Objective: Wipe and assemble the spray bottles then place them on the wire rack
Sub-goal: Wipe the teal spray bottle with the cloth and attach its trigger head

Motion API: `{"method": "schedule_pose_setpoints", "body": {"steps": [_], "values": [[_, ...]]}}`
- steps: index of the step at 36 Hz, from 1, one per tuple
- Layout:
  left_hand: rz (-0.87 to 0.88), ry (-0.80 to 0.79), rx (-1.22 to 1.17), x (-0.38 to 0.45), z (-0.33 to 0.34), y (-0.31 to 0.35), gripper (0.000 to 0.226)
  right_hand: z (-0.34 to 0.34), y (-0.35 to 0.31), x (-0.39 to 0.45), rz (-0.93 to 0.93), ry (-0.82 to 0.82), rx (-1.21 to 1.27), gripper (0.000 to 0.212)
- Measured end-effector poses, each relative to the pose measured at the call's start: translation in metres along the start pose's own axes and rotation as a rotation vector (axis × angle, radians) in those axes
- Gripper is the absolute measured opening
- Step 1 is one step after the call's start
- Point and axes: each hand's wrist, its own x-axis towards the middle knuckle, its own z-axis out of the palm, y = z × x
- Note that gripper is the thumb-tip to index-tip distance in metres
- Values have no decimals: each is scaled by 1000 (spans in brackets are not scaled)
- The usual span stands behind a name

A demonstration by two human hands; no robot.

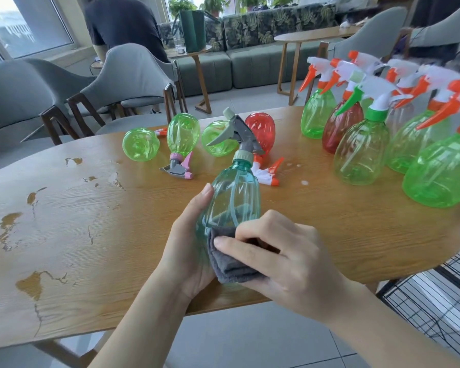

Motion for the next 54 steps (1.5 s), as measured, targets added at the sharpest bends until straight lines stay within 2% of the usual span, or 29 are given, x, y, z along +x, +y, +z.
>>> {"method": "schedule_pose_setpoints", "body": {"steps": [5, 14, 19, 21, 24, 29, 33, 37, 40, 44, 46, 48, 51, 54], "values": [[21, -56, 31, 4, -1, 1, 55, -7, 13, 2, 71, 30, -18, 23], [26, -100, 44, 5, -2, -2, 67, -13, 23, 13, 505, 131, 129, 30], [59, -104, 124, 4, 0, -2, 97, -10, 14, 10, 427, 152, 91, 30], [64, -86, 109, 4, -2, -2, 102, -10, 13, 7, 365, 131, 69, 29], [51, -87, 116, 5, -2, -1, 97, -11, 19, 7, 360, 125, 40, 29], [38, -90, 173, 5, -1, -3, 77, -11, 20, 9, 501, 154, 101, 31], [28, -51, 130, 5, -2, -2, 71, -5, 8, 6, 426, 117, 113, 31], [20, -23, 76, 4, -1, -1, 45, 0, 0, 1, 335, 69, 132, 27], [24, -12, 37, 5, 0, -1, 43, -1, -4, 2, 292, 7, 190, 26], [56, 24, 68, 7, 2, -1, 42, -12, -7, 12, 507, -42, 537, 18], [77, 45, 98, 8, 2, -2, 44, -18, -5, 17, 612, -44, 586, 18], [100, 66, 135, 9, 2, -3, 44, -21, 0, 19, 693, -41, 552, 20], [112, 88, 181, 9, 0, -4, 57, -22, 7, 19, 755, -27, 393, 24], [111, 122, 207, 8, -2, -4, 61, -24, 8, 20, 809, 37, 288, 39]]}}
